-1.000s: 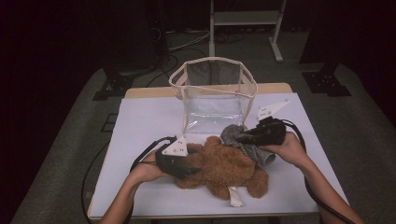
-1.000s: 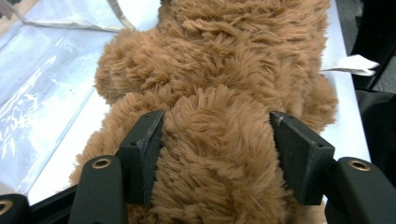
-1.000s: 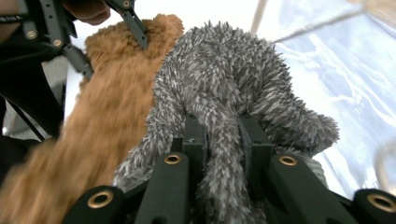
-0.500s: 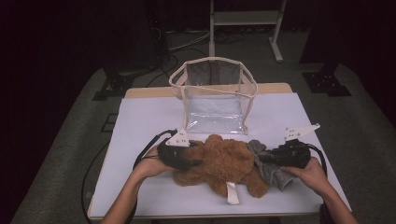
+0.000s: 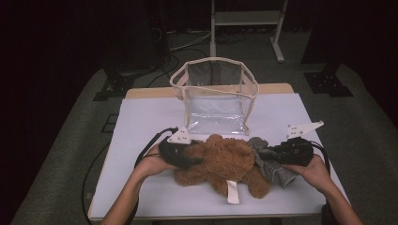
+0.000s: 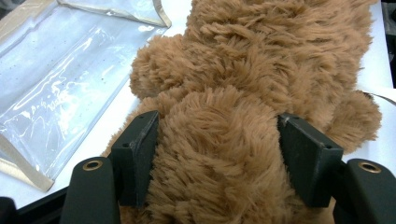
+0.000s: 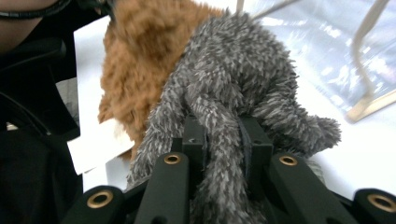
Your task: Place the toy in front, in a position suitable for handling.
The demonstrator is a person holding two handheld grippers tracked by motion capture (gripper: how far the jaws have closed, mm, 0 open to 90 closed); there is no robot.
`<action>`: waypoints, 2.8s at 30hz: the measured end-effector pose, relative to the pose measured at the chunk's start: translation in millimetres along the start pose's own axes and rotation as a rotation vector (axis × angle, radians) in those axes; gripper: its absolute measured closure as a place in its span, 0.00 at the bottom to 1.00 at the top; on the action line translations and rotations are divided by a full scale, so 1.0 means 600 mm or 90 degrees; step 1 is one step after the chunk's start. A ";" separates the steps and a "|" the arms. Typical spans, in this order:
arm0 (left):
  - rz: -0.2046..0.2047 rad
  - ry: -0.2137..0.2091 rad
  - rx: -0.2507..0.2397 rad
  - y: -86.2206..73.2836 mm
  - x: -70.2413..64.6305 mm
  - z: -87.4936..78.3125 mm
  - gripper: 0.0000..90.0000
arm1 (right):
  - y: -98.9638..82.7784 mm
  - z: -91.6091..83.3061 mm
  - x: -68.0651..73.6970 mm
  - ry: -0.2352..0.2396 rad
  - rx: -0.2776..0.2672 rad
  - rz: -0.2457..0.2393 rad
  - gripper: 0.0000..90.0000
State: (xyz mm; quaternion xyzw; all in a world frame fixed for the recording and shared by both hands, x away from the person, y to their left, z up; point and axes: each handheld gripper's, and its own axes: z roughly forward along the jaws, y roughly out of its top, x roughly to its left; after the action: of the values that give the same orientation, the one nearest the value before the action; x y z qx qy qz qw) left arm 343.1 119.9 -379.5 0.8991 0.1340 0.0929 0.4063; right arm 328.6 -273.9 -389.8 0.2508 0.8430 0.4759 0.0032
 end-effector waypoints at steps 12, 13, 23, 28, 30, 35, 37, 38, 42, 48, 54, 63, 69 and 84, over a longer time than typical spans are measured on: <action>0.011 -0.002 0.000 0.006 -0.002 0.005 0.36 | -0.021 -0.031 0.005 -0.020 0.001 0.005 0.83; 0.011 -0.002 -0.001 0.007 -0.002 0.005 0.36 | -0.014 -0.034 0.007 -0.018 -0.007 -0.001 0.83; 0.013 -0.009 -0.005 0.005 -0.005 0.002 0.35 | -0.045 0.013 0.005 -0.012 0.039 0.014 0.83; 0.020 -0.011 -0.004 0.006 -0.004 0.004 0.35 | -0.039 -0.024 0.014 -0.019 -0.002 0.014 0.83; 0.028 -0.013 0.001 0.009 -0.005 0.006 0.35 | -0.019 -0.041 0.024 -0.022 -0.022 -0.005 0.83; 0.039 -0.015 0.007 0.015 -0.007 0.009 0.35 | 0.055 -0.045 0.057 -0.008 -0.052 -0.078 0.83; 0.040 -0.016 0.007 0.017 -0.007 0.009 0.35 | 0.079 -0.029 0.065 -0.001 -0.043 -0.099 0.83; 0.042 -0.015 0.008 0.017 -0.007 0.009 0.34 | 0.091 -0.016 0.068 0.004 -0.037 -0.109 0.83; 0.048 -0.012 0.000 0.016 -0.009 0.000 0.31 | 0.117 0.040 0.072 0.018 -0.002 -0.136 0.83; 0.029 -0.007 -0.042 0.000 -0.005 -0.040 0.23 | 0.101 0.059 0.048 -0.016 0.034 -0.115 0.83; -0.002 0.007 -0.022 -0.047 0.002 -0.061 0.22 | 0.085 0.044 0.030 -0.027 0.037 -0.094 0.83; -0.015 -0.034 -0.048 -0.043 0.004 -0.020 0.34 | 0.118 0.034 0.060 -0.040 0.040 -0.131 0.83; 0.007 -0.028 -0.047 -0.013 -0.003 0.014 0.34 | 0.151 0.100 0.088 -0.021 0.086 -0.193 0.83; 0.011 -0.010 -0.042 -0.035 -0.002 0.009 0.29 | 0.147 0.122 0.082 -0.026 0.091 -0.195 0.83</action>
State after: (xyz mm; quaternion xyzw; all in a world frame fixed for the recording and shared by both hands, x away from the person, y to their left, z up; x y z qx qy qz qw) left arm 339.9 129.1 -399.1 0.8870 0.1199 0.0938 0.4360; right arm 340.5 -157.4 -347.4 0.1282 0.9028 0.4036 0.0747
